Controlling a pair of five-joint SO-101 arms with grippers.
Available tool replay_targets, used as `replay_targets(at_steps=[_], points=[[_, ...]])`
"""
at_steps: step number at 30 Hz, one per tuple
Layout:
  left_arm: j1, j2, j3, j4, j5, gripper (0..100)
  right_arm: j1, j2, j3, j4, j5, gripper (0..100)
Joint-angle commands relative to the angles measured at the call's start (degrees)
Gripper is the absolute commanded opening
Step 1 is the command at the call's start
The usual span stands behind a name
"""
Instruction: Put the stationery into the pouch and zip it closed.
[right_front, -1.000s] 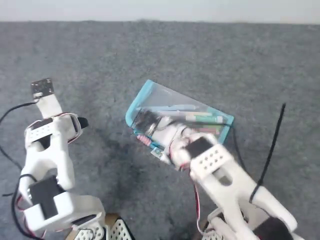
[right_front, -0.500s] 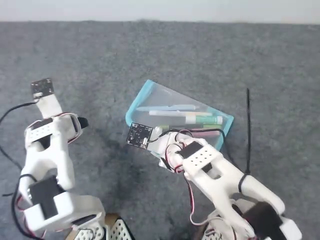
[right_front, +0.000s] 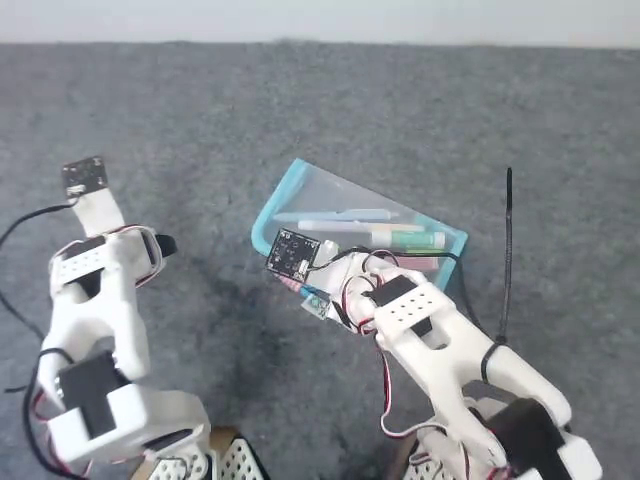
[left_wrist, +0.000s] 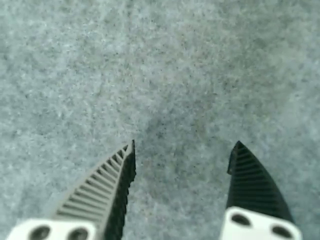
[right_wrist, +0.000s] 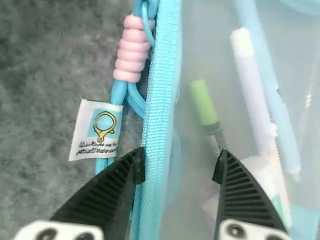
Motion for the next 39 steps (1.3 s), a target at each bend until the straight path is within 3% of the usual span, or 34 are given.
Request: replay_targets(at_steps=[1,12,19,30,39], points=[[0.18,-0.35,-2.86,-0.44,0.35,28,1.27,0.48,-2.55,-1.71,0.88,23.0],[0.18,-0.35,-2.77,-0.44,0.35,28,1.36,0.57,-2.2,-3.91,1.14,22.7],[0.18,-0.35,-2.77,-0.44,0.35,28,2.59,0.57,-2.46,-4.0,0.79,0.2],[0.18,-0.35,-2.68,-0.44,0.35,28,8.22,-0.22,-4.4,-3.21,-4.22,0.6],[0.26,-0.35,-2.68,-0.44,0.35,28,7.96,-13.67,-11.69,15.6,-7.03,0.6]])
